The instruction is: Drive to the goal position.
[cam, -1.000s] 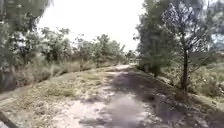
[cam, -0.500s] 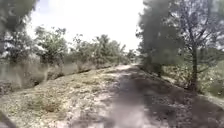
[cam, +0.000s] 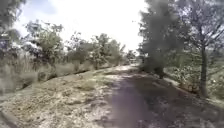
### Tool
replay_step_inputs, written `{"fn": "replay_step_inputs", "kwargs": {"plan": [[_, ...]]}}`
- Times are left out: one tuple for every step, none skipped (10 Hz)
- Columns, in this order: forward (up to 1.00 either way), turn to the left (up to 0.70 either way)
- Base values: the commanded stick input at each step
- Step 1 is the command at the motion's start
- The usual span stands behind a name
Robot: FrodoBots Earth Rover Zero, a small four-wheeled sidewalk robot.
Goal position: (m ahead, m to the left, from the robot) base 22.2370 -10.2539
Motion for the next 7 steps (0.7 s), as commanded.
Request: {"fn": "replay_step_inputs", "kwargs": {"plan": [[0.85,0.00],[0.85,0.00],[0.85,0.00],[0.85,0.00],[0.85,0.00],[0.85,0.00],[0.85,0.00]]}}
